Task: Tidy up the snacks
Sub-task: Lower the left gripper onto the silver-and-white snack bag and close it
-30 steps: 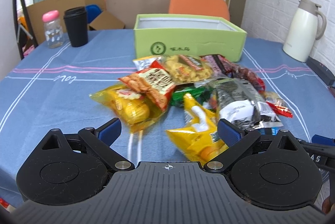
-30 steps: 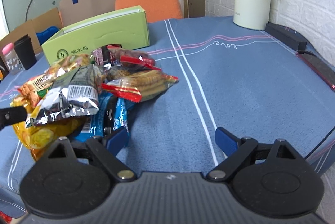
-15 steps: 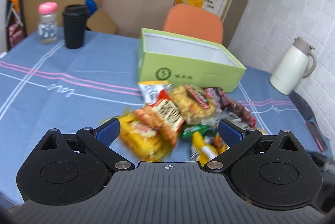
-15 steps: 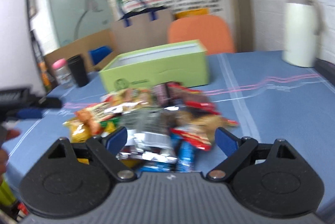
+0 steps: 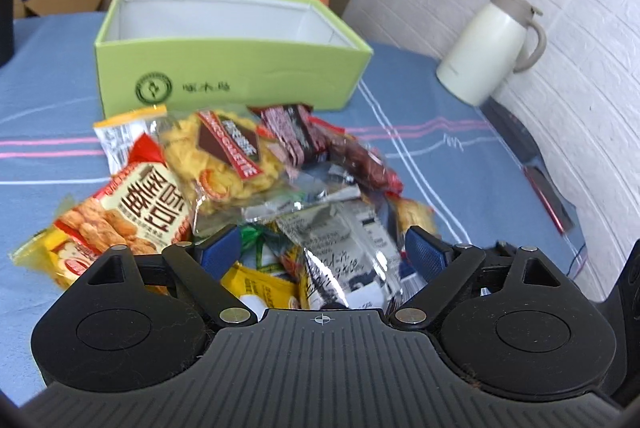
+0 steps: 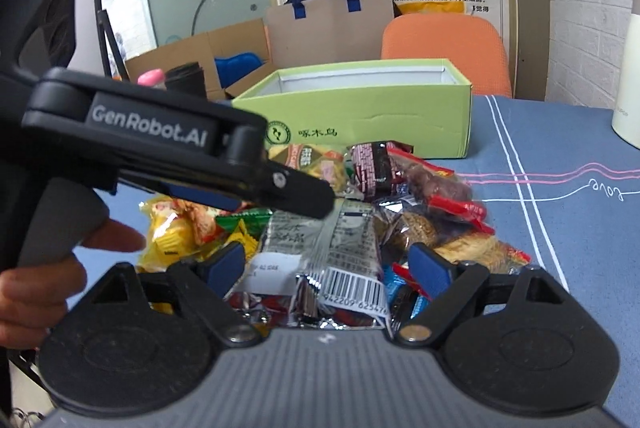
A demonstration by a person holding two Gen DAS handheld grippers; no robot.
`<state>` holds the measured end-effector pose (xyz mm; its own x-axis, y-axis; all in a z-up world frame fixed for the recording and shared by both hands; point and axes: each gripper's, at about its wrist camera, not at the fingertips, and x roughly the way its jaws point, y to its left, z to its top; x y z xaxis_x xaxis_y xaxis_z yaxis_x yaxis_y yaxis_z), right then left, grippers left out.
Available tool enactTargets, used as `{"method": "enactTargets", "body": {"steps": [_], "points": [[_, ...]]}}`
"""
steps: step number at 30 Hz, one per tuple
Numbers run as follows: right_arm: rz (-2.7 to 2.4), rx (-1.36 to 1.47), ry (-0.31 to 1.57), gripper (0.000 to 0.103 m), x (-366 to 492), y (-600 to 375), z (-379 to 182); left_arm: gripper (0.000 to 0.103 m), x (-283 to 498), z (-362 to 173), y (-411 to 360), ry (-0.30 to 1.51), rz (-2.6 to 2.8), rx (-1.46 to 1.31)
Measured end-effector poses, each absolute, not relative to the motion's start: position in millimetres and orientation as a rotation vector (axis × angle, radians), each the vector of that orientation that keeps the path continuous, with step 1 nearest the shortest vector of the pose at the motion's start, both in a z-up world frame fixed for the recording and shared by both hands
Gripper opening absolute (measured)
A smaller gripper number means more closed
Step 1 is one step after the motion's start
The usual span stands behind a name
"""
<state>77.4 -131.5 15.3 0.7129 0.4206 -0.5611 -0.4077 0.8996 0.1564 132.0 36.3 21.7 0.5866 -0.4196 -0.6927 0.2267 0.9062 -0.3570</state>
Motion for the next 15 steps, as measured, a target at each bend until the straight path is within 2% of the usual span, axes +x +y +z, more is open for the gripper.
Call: {"method": "enactTargets", "body": {"steps": [4, 9, 13, 15], "points": [[0.467, 0.029, 0.635, 0.088, 81.3, -129.3, 10.7, 0.072, 131.1, 13.1, 36.1, 0.884, -0.4, -0.254], [0.478, 0.007, 0.636, 0.083, 79.7, -122.5, 10.3, 0.06, 131.5, 5.2, 32.3, 0.907, -0.445, -0.266], [0.474, 0.005, 0.644, 0.081, 78.8, -122.5, 5.1, 0.058, 131.9, -3.7, 37.4, 0.925, -0.454, -0.328], [0.478, 0.023, 0.647, 0.077, 79.1, -123.3, 3.1, 0.05, 132.2, -5.8, 38.2, 0.928, -0.464, -0.343]]}}
